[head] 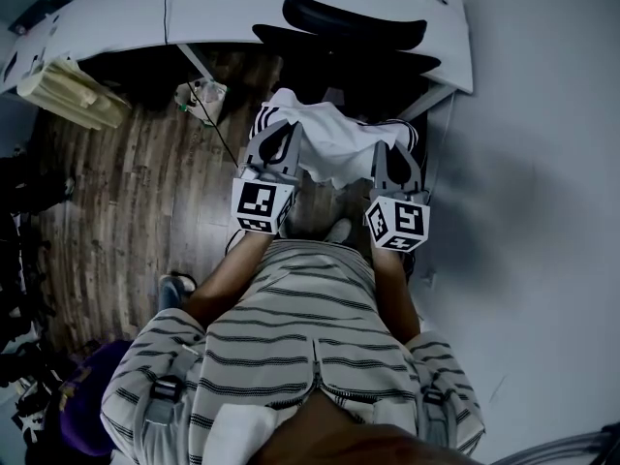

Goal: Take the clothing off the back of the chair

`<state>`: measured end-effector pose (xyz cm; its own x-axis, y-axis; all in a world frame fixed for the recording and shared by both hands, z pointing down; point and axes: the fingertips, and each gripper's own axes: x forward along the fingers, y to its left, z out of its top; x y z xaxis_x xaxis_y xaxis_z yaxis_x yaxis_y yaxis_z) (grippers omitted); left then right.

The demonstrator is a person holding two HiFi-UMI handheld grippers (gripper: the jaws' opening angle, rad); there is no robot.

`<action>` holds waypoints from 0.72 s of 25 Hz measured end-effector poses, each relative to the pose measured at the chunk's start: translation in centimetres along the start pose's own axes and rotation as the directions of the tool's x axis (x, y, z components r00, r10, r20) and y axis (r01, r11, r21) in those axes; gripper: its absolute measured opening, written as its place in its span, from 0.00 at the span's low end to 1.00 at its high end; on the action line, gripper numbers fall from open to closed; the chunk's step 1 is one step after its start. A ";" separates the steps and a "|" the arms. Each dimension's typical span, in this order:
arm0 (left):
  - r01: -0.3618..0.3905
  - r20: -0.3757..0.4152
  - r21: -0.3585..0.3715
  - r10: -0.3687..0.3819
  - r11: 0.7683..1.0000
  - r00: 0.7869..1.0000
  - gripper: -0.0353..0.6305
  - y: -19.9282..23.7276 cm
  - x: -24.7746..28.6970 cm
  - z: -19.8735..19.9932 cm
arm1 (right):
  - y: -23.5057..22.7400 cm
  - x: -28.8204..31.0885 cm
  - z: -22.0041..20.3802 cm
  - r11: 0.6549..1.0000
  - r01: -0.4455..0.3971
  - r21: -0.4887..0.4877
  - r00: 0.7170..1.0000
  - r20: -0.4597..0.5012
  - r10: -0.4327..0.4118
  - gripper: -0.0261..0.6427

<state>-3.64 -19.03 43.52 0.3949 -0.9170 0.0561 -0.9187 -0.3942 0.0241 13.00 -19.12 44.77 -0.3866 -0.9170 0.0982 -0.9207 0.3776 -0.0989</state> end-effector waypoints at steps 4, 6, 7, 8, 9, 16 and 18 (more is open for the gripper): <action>0.001 -0.001 0.006 -0.001 1.000 1.000 0.10 -0.1 -0.1 -0.5 | 0.3 -0.1 -0.6 1.000 -0.003 -0.009 1.000 -0.004 0.003 0.08; 0.000 -0.003 0.005 0.000 1.000 1.000 0.10 -0.2 -0.1 -0.7 | 0.3 -0.3 -0.9 1.000 0.001 -0.006 1.000 -0.012 -0.001 0.08; 0.000 -0.004 0.003 0.000 1.000 1.000 0.10 -0.2 -0.2 -0.8 | 0.3 -0.3 -1.0 1.000 0.003 -0.004 1.000 -0.014 -0.003 0.08; -0.001 -0.005 0.001 0.001 1.000 1.000 0.10 -0.3 -0.2 -0.9 | 0.3 -0.3 -1.1 1.000 0.005 -0.001 1.000 -0.016 -0.005 0.08; -0.001 -0.007 0.000 0.001 1.000 1.000 0.10 -0.3 -0.2 -0.9 | 0.3 -0.4 -1.2 1.000 0.006 0.001 1.000 -0.017 -0.006 0.08; 0.002 -0.016 0.007 -0.002 1.000 1.000 0.10 -0.5 -0.2 -1.4 | -0.2 -0.6 -1.8 1.000 0.023 0.014 0.999 -0.027 -0.022 0.08; 0.002 -0.021 0.006 -0.002 1.000 1.000 0.10 -0.6 -0.2 -1.6 | -0.3 -0.7 -2.0 1.000 0.027 0.013 0.999 -0.030 -0.026 0.08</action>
<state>-3.15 -18.47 45.13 0.3965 -0.9147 0.0774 -0.9179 -0.3964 0.0184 13.41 -18.37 46.74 -0.3636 -0.9223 0.1308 -0.9299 0.3512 -0.1092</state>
